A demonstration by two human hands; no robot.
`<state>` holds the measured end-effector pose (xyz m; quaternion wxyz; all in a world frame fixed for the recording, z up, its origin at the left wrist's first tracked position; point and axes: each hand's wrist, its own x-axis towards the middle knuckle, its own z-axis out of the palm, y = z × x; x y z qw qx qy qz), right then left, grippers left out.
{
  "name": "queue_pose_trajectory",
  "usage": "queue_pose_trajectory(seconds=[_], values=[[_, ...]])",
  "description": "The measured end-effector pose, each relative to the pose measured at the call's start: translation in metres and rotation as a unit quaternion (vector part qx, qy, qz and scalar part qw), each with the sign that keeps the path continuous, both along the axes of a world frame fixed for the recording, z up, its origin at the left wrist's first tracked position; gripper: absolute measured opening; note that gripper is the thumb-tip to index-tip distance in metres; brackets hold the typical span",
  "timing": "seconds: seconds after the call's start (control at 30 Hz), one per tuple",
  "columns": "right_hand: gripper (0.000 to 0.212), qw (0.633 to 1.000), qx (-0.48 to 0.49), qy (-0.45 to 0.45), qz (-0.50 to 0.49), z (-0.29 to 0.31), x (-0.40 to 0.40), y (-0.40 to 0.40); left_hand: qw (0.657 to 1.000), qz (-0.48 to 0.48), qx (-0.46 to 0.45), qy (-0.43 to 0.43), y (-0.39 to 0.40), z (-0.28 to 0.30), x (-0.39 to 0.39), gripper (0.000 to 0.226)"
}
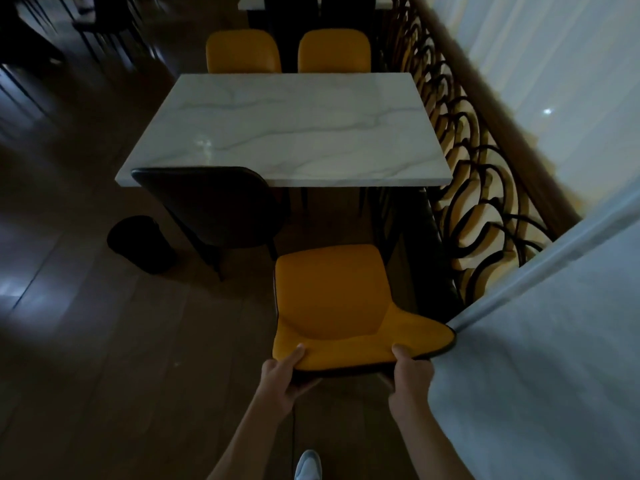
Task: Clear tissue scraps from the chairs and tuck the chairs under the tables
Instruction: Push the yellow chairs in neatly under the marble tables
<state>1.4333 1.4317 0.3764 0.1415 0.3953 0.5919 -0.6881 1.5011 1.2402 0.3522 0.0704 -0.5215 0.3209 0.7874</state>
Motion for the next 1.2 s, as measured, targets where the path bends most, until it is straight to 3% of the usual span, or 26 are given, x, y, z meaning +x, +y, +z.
queue_pose_trajectory(seconds=[0.2,0.37,0.43,0.5,0.63,0.73,0.83,0.97,1.2], values=[[0.042,0.997,-0.072,-0.012,-0.011,-0.002,-0.037,-0.021,1.000,-0.028,-0.003,0.007,-0.035,0.001,-0.047,0.053],[0.040,0.988,-0.154,-0.013,-0.006,0.005,-0.075,-0.023,0.999,-0.049,0.000,0.016,-0.048,0.005,-0.087,0.026],[0.042,0.985,-0.173,-0.009,-0.002,0.005,-0.092,-0.018,0.999,-0.047,0.002,0.016,-0.055,0.007,-0.103,0.032],[0.048,0.985,-0.175,-0.010,0.009,0.003,-0.110,-0.013,0.999,-0.039,-0.002,0.011,-0.062,0.007,-0.118,0.046],[0.038,0.988,-0.150,-0.025,0.021,0.000,-0.150,-0.010,1.000,-0.030,-0.009,0.003,-0.073,0.006,-0.149,0.028],[0.042,0.987,-0.157,-0.024,0.032,-0.003,-0.179,-0.015,1.000,-0.028,-0.010,0.002,-0.081,0.005,-0.174,0.025],[0.045,0.986,-0.161,-0.022,0.032,-0.006,-0.204,-0.022,1.000,-0.025,-0.014,0.004,-0.089,0.006,-0.202,0.037],[0.033,0.986,-0.159,-0.019,0.048,-0.008,-0.244,-0.030,1.000,-0.013,-0.025,-0.006,-0.098,0.005,-0.238,0.061],[0.040,0.987,-0.150,-0.022,0.044,-0.011,-0.312,-0.040,0.999,0.009,-0.035,-0.014,-0.101,0.010,-0.297,0.061]])
